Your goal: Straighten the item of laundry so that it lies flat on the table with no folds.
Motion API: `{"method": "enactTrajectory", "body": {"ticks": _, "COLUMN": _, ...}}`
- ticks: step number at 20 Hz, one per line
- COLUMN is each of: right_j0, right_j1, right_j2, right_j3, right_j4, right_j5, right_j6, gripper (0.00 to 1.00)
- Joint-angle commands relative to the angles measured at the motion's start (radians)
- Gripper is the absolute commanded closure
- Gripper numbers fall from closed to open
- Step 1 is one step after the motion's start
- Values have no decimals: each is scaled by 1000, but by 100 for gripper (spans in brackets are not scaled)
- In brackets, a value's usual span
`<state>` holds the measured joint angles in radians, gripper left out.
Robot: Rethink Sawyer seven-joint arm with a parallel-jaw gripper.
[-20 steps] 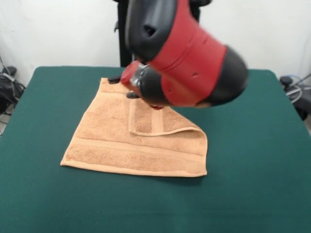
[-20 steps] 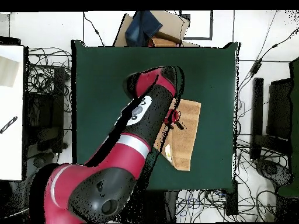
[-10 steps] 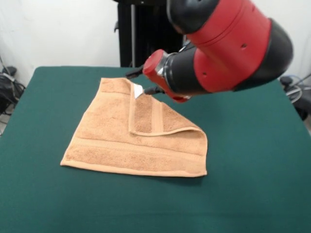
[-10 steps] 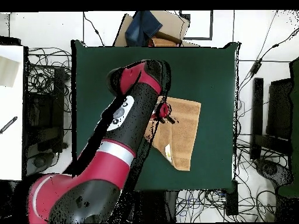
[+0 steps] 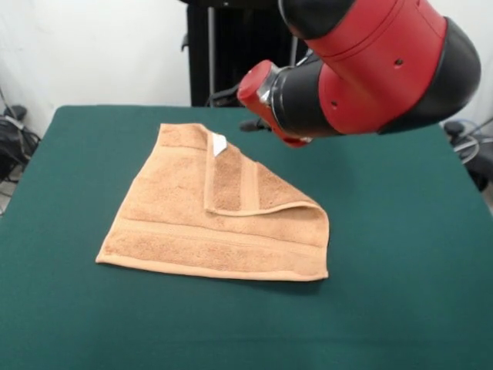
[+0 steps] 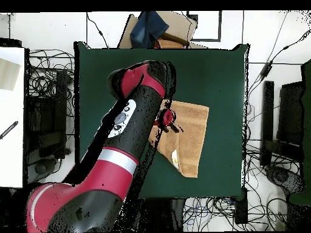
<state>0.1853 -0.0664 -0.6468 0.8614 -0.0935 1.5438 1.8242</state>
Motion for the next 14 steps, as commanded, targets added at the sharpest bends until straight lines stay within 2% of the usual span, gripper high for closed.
{"method": "enactTrajectory", "body": {"ticks": 1, "right_j0": 10, "right_j1": 22, "right_j2": 86, "right_j3": 47, "right_j4": -16, "right_j5": 135, "right_j6": 57, "gripper": 0}}
{"method": "enactTrajectory", "body": {"ticks": 4, "right_j0": 23, "right_j1": 3, "right_j2": 96, "right_j3": 75, "right_j4": -2, "right_j5": 89, "right_j6": 104, "gripper": 0}}
{"method": "enactTrajectory", "body": {"ticks": 9, "right_j0": 56, "right_j1": -56, "right_j2": 93, "right_j3": 120, "right_j4": 22, "right_j5": -119, "right_j6": 240, "gripper": 0}}
{"method": "enactTrajectory", "body": {"ticks": 14, "right_j0": 94, "right_j1": -128, "right_j2": 68, "right_j3": 188, "right_j4": 29, "right_j5": -185, "right_j6": 292, "gripper": 0}}
